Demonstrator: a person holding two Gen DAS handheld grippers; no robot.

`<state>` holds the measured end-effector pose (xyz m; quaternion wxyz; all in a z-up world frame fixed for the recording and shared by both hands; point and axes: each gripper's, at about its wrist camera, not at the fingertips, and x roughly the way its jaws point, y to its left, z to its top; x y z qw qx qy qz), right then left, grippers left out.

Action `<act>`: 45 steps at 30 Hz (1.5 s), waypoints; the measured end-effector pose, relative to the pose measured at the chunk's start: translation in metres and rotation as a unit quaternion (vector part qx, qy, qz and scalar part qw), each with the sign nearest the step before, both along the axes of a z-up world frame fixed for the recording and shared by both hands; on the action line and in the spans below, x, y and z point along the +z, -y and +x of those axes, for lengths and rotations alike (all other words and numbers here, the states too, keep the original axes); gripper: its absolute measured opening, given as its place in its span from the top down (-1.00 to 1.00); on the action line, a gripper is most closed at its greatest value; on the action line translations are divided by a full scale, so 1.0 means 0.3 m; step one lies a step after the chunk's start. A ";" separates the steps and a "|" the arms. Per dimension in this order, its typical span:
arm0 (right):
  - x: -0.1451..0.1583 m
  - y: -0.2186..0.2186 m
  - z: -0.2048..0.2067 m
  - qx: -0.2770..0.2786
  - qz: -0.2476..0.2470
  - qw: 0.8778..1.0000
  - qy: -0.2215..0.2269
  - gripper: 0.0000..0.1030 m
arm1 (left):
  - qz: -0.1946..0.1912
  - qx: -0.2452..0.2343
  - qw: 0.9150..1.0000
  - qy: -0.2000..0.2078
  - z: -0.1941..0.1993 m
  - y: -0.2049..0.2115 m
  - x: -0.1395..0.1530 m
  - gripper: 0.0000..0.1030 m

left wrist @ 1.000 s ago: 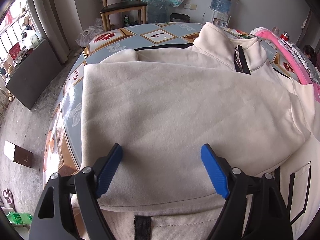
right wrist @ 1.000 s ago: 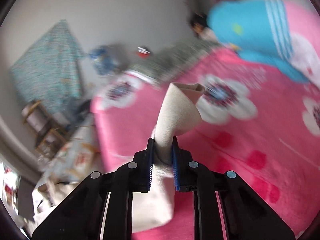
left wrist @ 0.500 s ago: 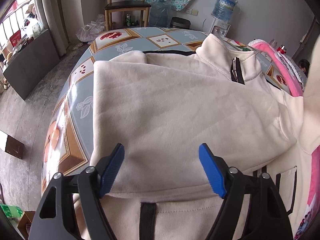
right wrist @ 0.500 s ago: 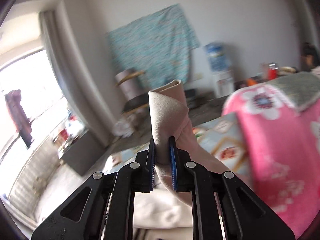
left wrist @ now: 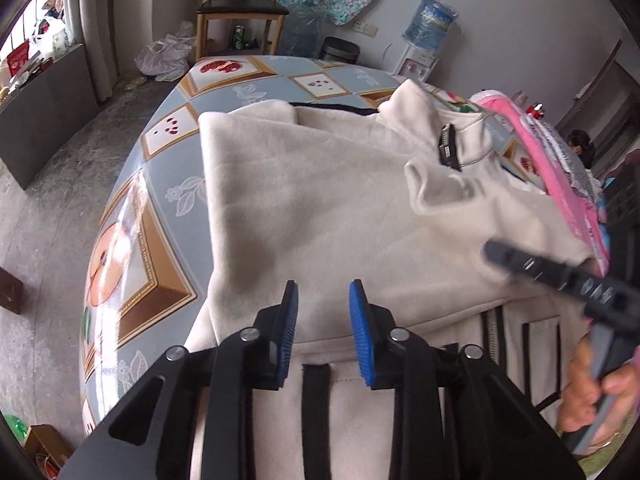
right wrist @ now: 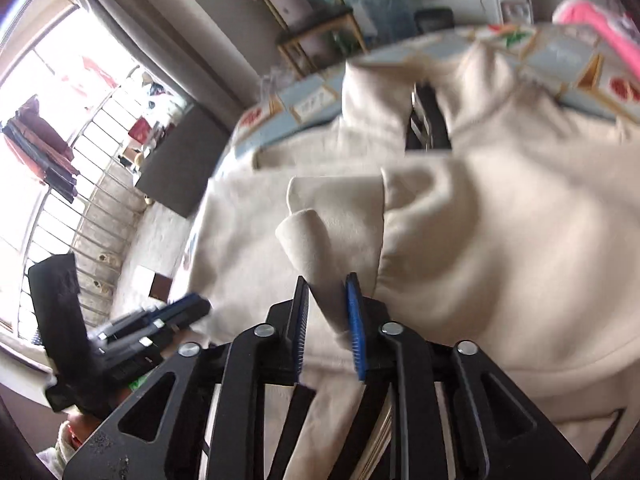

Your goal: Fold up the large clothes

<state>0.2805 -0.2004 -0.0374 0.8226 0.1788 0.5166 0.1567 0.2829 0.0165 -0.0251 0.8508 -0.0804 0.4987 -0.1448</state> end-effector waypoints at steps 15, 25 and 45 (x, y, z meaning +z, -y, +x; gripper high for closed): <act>0.047 0.361 -0.343 -0.117 -0.084 0.989 0.034 0.05 | -0.128 -0.031 0.986 -0.101 0.210 0.199 -0.057 0.41; -0.031 0.400 -0.424 -0.148 -0.128 0.980 0.045 0.10 | -0.050 0.000 0.996 -0.078 0.237 0.280 -0.078 0.87; -0.026 0.380 -0.414 -0.137 -0.119 0.983 0.036 -0.05 | -0.087 0.049 0.995 -0.023 0.186 -0.022 0.115 0.93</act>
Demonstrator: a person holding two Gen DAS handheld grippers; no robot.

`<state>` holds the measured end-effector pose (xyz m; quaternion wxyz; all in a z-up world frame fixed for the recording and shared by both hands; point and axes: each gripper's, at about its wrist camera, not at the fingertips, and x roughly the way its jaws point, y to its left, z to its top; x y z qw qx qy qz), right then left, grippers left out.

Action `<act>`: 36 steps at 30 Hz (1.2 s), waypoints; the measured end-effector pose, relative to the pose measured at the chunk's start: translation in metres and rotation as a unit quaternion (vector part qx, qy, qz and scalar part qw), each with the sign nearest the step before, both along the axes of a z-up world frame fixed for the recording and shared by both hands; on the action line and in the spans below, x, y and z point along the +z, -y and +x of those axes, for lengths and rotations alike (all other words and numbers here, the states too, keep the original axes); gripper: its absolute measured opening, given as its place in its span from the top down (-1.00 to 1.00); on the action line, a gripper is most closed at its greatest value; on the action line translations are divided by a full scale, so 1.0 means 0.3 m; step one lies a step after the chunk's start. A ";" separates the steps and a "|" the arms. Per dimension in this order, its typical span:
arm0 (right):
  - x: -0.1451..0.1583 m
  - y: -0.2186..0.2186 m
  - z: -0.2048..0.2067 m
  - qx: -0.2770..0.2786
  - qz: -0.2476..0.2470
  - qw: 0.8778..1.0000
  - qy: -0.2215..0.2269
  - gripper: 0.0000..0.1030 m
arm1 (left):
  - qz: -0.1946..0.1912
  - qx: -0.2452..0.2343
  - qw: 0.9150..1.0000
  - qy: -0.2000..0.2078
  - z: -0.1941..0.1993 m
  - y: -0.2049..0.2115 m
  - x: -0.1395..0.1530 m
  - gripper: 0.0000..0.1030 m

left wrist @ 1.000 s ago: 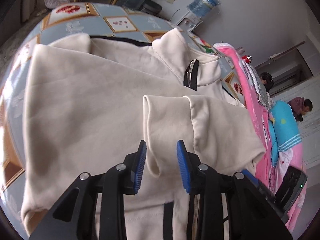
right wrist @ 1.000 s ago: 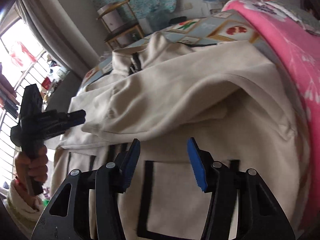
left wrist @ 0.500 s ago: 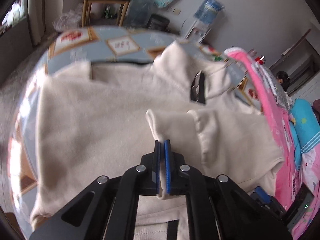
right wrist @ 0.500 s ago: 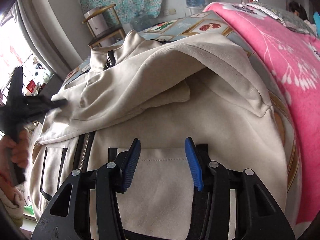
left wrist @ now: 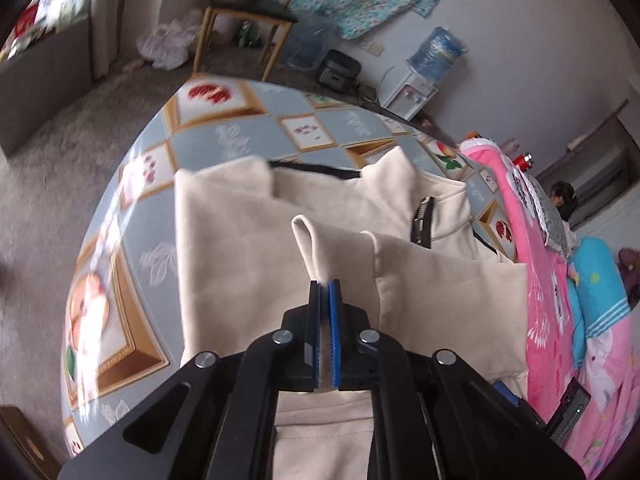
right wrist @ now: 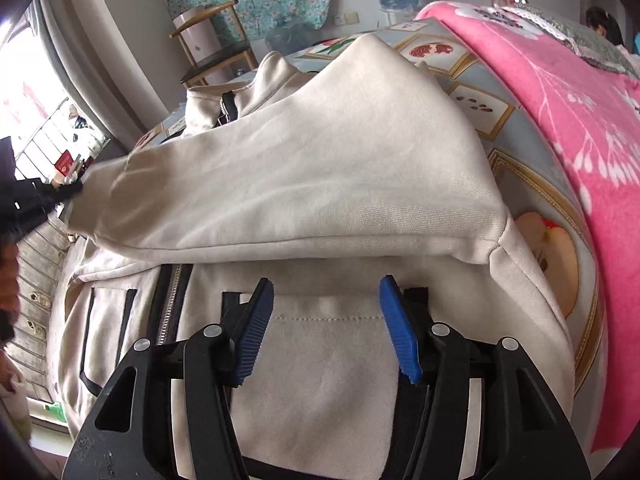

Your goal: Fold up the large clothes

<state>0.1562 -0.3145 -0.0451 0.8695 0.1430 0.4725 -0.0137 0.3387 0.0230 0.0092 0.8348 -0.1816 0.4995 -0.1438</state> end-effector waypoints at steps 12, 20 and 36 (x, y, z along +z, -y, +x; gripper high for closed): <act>0.186 0.022 -0.040 0.071 0.035 0.996 0.032 -0.47 | 0.011 0.011 0.999 -0.037 -0.028 -0.090 -0.137 0.93; 0.253 0.366 0.247 -0.023 0.163 0.986 0.027 -0.52 | 0.054 0.014 0.998 -0.002 -0.055 -0.092 -0.081 0.92; 0.093 0.474 0.567 -0.100 0.053 0.993 -0.017 0.91 | 0.095 0.023 0.995 0.020 -0.062 -0.098 -0.099 0.95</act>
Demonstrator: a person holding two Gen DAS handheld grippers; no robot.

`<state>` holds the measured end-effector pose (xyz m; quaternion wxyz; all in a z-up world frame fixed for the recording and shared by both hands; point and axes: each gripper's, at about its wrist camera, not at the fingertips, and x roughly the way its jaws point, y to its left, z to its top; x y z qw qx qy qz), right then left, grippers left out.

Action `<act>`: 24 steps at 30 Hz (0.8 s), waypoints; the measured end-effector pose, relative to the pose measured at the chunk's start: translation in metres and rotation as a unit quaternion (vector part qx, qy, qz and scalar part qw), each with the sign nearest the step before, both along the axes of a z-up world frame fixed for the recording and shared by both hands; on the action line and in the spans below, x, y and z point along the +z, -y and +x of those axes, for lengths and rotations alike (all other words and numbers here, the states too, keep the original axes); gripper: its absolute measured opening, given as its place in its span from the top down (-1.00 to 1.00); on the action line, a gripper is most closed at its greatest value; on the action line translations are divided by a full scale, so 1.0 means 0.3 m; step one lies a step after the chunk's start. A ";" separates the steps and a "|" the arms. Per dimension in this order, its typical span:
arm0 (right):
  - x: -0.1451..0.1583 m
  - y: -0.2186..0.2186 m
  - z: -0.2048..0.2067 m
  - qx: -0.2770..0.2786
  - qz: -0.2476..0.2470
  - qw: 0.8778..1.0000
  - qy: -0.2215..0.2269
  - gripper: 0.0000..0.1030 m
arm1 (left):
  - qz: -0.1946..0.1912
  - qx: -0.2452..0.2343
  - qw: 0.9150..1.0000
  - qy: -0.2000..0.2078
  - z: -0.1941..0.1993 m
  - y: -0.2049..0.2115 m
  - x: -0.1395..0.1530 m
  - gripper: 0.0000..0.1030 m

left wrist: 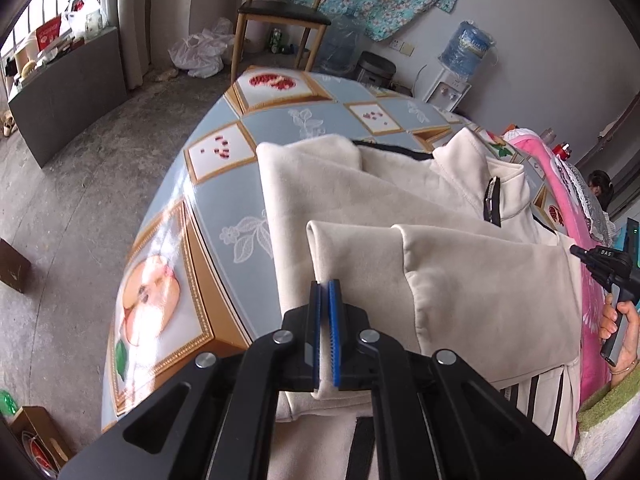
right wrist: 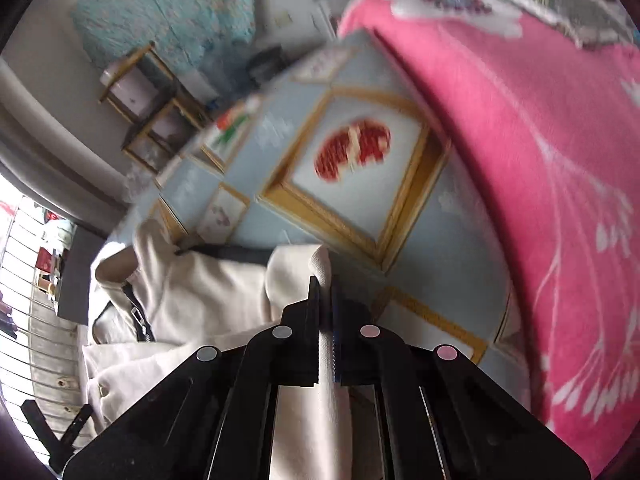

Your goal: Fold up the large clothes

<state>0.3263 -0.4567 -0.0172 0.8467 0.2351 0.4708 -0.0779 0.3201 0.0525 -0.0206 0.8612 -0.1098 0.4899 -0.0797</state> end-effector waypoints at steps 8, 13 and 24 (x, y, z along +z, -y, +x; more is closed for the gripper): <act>-0.096 0.037 -0.010 -0.017 -0.014 1.000 -0.003 0.90 | 0.028 -0.011 0.999 -0.022 0.029 0.016 -0.069 0.95; 0.019 -0.034 -0.035 0.006 -0.108 0.994 0.010 0.16 | 0.020 -0.020 1.000 -0.013 0.019 0.003 -0.052 0.90; 0.122 -0.460 -0.223 0.218 -0.130 0.967 0.029 -0.08 | -0.019 -0.047 0.998 0.038 -0.020 0.020 0.049 0.86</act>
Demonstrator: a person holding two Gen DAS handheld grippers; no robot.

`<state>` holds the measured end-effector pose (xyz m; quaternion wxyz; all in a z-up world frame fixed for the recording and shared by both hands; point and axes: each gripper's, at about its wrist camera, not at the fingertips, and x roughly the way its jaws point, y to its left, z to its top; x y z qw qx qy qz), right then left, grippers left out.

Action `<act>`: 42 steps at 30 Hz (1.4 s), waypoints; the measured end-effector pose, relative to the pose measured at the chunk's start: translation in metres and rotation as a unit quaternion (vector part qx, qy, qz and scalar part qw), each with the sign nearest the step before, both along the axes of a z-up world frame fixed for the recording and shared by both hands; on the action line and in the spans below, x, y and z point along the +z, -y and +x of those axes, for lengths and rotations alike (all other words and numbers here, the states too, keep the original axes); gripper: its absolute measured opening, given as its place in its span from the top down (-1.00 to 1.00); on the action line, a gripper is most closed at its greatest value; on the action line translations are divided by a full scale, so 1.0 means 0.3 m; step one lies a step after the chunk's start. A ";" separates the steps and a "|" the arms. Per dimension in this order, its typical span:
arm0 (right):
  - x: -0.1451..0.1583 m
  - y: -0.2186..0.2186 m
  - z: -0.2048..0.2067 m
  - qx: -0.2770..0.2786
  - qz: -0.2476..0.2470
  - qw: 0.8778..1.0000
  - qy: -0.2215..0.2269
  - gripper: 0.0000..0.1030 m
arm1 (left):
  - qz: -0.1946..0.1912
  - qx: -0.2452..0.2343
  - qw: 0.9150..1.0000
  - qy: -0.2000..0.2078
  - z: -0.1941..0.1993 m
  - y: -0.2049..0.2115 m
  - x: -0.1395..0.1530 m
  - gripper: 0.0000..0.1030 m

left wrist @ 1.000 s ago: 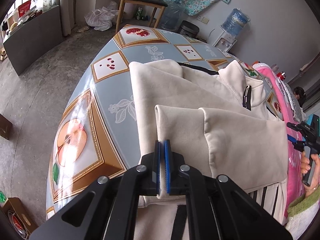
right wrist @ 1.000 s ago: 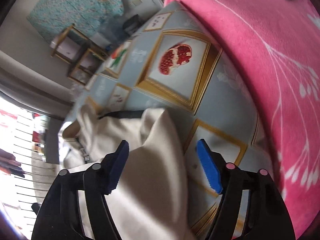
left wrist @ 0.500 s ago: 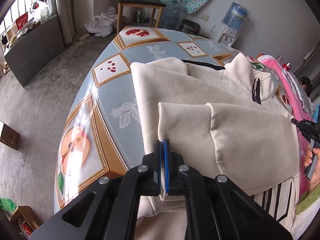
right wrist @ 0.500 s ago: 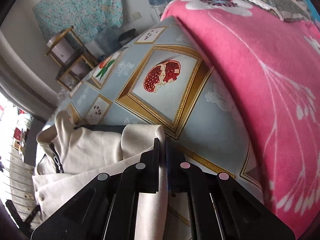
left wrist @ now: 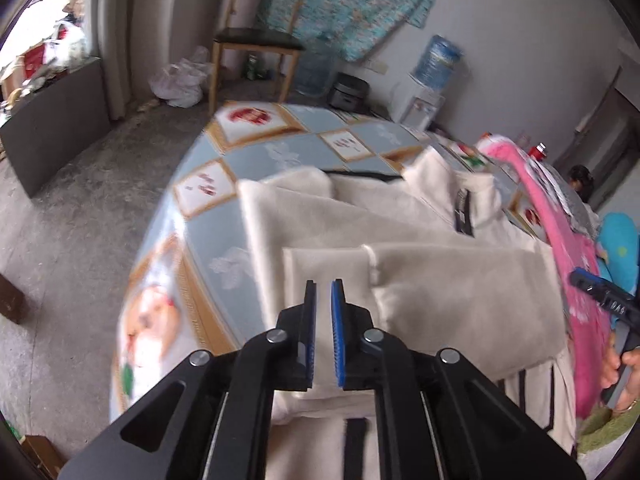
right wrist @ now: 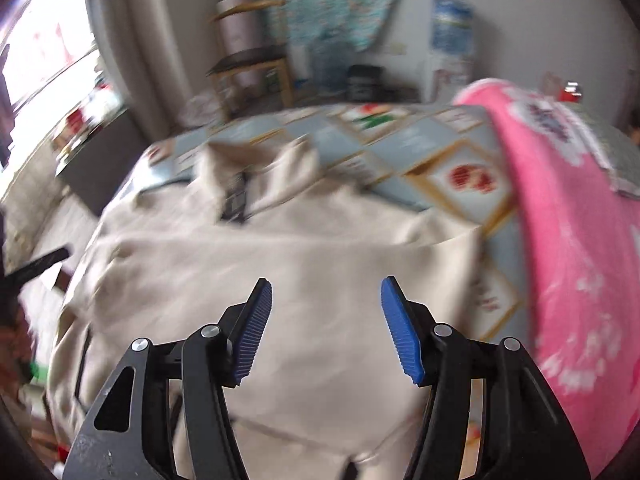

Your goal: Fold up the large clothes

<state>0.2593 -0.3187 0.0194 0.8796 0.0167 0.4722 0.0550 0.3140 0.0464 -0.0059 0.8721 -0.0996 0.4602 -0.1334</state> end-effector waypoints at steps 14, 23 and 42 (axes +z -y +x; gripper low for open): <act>-0.159 -0.115 -0.108 -0.005 -0.030 0.998 -0.059 -0.52 | 0.056 -0.050 0.997 -0.011 -0.056 0.121 -0.068 0.44; -0.109 -0.126 -0.243 -0.061 -0.017 0.996 -0.062 -0.61 | 0.095 -0.053 0.994 -0.014 -0.118 0.153 -0.049 0.26; -0.156 -0.348 -0.620 -0.066 -0.007 0.995 -0.074 -0.84 | 0.169 -0.060 0.983 -0.039 -0.500 0.128 -0.115 -0.36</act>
